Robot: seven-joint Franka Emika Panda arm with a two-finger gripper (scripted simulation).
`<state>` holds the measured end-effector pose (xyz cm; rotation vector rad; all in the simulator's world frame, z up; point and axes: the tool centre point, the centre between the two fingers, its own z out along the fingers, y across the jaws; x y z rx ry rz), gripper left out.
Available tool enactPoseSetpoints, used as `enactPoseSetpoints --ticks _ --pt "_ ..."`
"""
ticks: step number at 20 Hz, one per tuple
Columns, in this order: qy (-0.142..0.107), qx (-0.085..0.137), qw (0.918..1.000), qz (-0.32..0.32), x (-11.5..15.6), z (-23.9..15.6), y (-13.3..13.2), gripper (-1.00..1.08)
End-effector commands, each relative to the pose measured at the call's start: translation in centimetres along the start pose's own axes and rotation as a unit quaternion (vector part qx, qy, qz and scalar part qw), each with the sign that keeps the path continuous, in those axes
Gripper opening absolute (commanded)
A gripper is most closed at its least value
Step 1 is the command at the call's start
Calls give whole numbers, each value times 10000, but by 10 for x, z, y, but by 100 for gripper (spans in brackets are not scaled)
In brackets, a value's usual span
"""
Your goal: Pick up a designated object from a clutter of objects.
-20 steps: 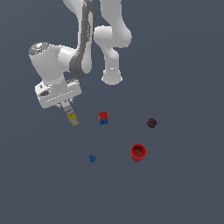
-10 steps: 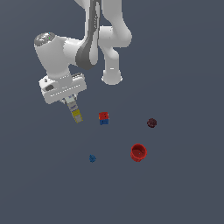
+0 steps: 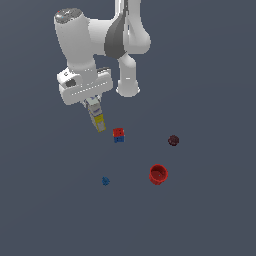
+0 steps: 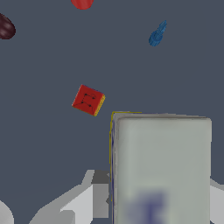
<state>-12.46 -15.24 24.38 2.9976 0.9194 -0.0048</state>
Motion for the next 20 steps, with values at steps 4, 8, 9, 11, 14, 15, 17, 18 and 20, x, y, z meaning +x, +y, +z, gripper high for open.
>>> enactPoseSetpoints --ticks 4,8,9,11,14,15,17,18,20 --pt "-9 -11 10000 1 21 -44 -44 -100" --pt "-9 -11 10000 1 37 -76 -75 -100" --pt "-8 -7 10000 -2 41 -84 -83 -100" --pt "-6 -5 10000 -3 49 -99 -98 -100" --pt "0 3 10000 -7 61 -122 -120 -100" --pt "2 5 10000 -9 65 -129 -127 -100" --pt "7 10 10000 -11 72 -143 -140 -100" --pt "9 13 10000 -12 76 -149 -145 -100" --pt "11 15 10000 -12 82 -160 -156 -100"
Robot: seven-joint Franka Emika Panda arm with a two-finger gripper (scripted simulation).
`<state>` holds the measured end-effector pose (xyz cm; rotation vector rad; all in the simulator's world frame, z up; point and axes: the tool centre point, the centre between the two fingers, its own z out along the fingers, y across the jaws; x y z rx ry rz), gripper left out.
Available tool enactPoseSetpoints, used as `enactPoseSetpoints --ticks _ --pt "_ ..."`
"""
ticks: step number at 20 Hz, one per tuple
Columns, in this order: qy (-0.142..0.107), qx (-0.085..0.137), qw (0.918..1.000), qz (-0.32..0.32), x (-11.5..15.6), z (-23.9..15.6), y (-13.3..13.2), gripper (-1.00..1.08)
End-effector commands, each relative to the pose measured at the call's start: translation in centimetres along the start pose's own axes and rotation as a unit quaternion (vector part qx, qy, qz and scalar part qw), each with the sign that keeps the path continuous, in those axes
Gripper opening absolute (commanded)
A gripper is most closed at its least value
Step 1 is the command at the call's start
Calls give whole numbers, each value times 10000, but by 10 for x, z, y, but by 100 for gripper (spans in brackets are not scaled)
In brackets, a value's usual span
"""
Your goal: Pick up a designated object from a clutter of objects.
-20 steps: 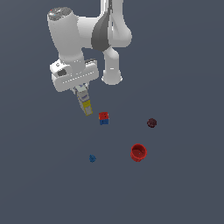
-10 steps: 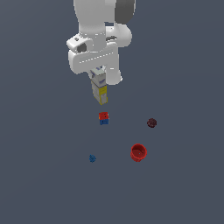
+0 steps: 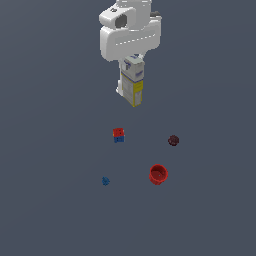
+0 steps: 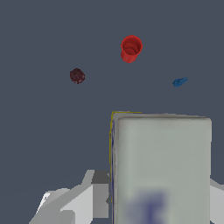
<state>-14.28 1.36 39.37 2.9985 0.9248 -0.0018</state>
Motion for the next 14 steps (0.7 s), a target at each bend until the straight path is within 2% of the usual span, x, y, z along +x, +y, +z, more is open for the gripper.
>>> enactPoseSetpoints --ticks 1,7,14 --pt "2 9 10000 3 8 -14 -13 -100" --pt "9 17 10000 3 19 -33 -30 -100" --pt "11 16 10000 9 21 -35 -30 -100"
